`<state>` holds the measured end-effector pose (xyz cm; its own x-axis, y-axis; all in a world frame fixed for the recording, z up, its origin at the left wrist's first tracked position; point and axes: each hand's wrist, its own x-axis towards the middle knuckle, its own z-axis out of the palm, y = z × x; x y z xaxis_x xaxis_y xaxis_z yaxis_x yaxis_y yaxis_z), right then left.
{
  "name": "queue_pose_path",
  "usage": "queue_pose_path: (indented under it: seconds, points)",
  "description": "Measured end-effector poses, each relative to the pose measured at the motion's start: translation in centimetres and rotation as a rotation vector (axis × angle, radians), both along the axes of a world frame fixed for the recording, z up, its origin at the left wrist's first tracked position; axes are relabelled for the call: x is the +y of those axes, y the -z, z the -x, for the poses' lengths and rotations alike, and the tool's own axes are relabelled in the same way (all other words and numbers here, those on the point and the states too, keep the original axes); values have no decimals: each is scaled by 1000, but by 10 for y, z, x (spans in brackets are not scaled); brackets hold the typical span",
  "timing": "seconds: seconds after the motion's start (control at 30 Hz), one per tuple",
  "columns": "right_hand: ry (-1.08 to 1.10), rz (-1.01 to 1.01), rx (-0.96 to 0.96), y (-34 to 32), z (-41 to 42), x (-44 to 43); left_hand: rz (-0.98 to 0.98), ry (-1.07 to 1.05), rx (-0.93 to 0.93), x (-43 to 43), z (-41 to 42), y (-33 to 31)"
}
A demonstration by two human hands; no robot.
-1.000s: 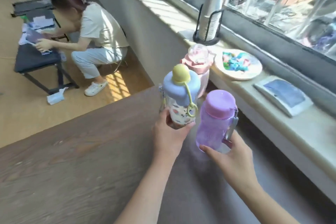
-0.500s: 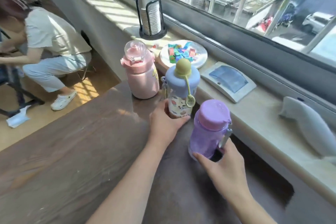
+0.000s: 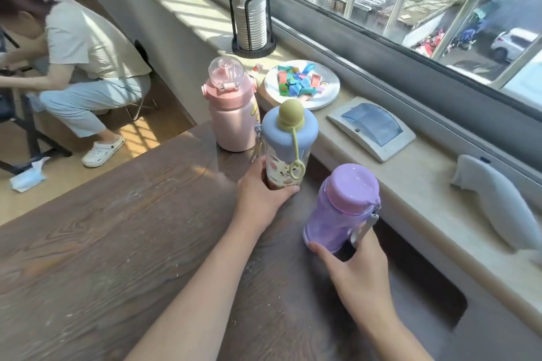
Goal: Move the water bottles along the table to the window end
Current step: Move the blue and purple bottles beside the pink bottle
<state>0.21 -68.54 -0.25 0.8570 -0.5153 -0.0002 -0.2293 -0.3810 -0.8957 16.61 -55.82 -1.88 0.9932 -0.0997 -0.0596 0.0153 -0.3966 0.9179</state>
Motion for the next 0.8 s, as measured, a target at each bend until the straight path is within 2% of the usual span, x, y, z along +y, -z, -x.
queue_pose_path:
  seconds: [0.1,0.27,0.37,0.5,0.6,0.8]
  points:
    - [21,16,-11,2,2,3,-14,28,-10,2,2,-4]
    - [60,3,1,7,7,8,68,32,56,16,13,-10]
    - [175,-18,30,11,19,23,109,14,63,42,30,-17]
    - [325,56,43,20,41,63,130,-64,54,102,66,-28]
    - [214,38,35,24,42,112,146,-203,42,165,92,-31]
    - [-269,-85,68,12,7,234,175,-633,40,302,158,-25]
